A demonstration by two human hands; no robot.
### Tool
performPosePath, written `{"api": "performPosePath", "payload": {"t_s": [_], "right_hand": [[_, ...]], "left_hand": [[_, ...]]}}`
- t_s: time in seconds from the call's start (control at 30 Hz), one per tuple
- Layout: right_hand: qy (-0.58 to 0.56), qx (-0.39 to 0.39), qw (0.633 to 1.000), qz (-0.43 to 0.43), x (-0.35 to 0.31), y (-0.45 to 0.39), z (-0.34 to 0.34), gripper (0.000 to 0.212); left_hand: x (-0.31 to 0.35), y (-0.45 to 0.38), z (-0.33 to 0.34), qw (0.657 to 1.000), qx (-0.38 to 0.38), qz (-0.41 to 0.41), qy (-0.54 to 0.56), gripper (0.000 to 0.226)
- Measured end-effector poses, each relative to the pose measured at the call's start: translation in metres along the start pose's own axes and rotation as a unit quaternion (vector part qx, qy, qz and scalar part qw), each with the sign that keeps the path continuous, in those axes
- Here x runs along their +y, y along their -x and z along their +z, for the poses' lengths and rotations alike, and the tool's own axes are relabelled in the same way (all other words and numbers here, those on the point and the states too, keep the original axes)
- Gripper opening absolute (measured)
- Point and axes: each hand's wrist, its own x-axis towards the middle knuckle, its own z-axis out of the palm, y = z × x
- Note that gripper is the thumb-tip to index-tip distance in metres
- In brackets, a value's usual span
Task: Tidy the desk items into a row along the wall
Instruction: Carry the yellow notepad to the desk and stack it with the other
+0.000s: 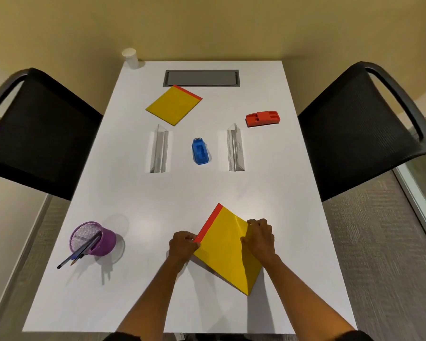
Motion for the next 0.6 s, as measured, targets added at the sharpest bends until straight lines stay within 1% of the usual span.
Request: {"api": "performPosePath", "payload": {"t_s": [0.07,0.17,0.23,0.33,0.47,0.6], "right_hand": [[-0.013,0.001,1.000,-0.005,0.002,0.002,-0.003,0.058],[-0.055,0.020,0.997,-0.042,0.000,0.006,-0.006,0.060],[-0.075,0.035,0.994,-0.076,-0.007,0.009,-0.008,0.057],[-0.092,0.041,0.987,-0.123,-0.028,0.016,-0.014,0.060],[-0.111,0.049,0.976,-0.178,-0.065,0.025,-0.023,0.068],[-0.180,0.060,0.969,-0.156,-0.103,0.029,-0.050,0.087]], "left_hand": [[0.001,0.007,-0.004,0.997,-0.030,-0.006,0.065,0.014],[0.009,0.020,-0.010,0.989,-0.058,0.014,0.132,0.016],[0.014,0.028,-0.016,0.983,-0.067,0.026,0.166,0.016],[0.024,0.038,-0.026,0.977,-0.068,0.047,0.199,0.018],[0.043,0.051,-0.045,0.965,-0.041,0.082,0.244,0.019],[0.054,0.070,-0.078,0.953,0.001,0.118,0.280,0.020]]}}
